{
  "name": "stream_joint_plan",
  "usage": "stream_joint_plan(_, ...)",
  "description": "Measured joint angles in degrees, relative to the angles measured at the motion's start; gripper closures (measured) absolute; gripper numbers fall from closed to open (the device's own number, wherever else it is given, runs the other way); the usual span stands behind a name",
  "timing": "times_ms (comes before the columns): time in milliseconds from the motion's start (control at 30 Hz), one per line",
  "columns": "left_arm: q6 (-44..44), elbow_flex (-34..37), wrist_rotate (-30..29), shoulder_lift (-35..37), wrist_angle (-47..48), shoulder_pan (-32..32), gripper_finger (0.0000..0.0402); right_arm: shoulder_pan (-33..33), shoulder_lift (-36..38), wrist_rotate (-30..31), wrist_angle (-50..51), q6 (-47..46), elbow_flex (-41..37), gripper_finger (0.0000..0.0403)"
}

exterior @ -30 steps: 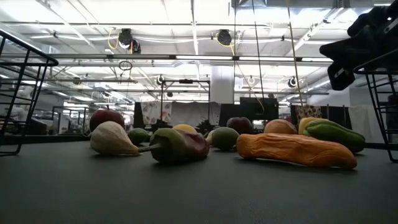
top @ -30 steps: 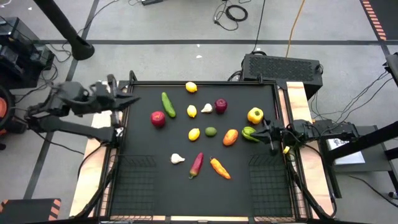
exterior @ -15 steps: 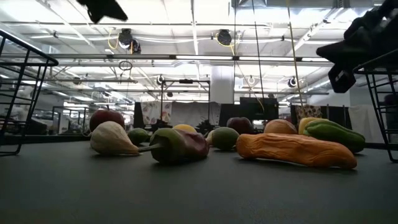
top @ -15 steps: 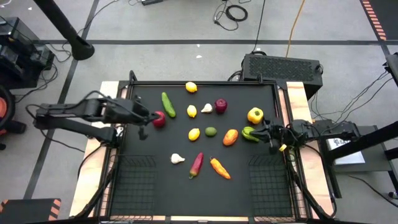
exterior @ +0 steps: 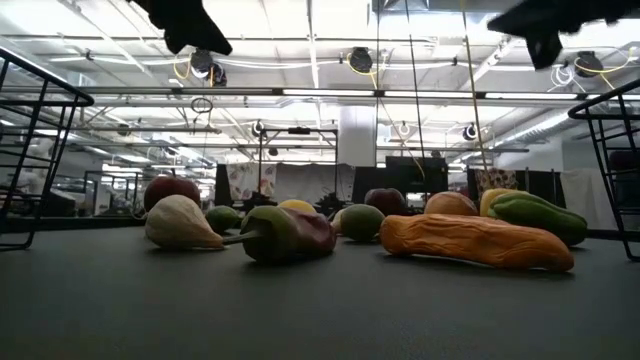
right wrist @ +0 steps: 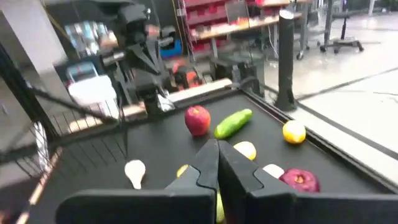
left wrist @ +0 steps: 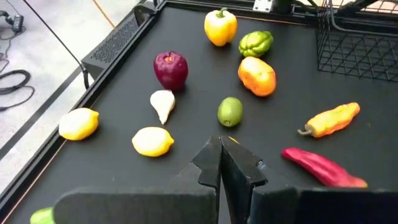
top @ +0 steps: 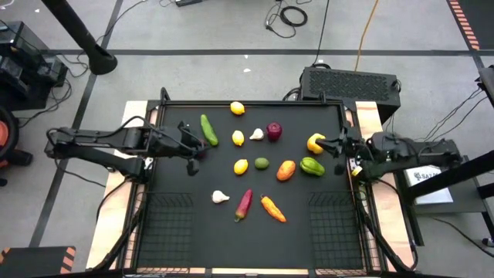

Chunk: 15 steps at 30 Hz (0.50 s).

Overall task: Sort produce into baskets
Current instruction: Put the bottom garlic into the bottom left basket

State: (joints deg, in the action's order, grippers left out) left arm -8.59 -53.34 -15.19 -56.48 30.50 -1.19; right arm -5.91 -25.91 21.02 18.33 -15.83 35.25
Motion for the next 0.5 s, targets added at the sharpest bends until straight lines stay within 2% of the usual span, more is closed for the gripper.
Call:
stream_joint_plan(100,-0.08,0.00,0.01,-1.72,-0.13,-0.33,0.0388,0.00,-6.79,0.15,5.15,1.95,7.16,0.0403)
stream_joint_plan(200,-0.13,0.00,0.70,-3.69,-0.11,-0.85,0.0388,0.00,-12.31,0.13,5.99,3.16,8.32,0.0403)
stream_joint_plan(500,-6.43,0.00,18.00,-11.55,0.75,-4.24,0.0387,-0.73,-27.32,-0.39,1.37,0.97,4.28,0.0403)
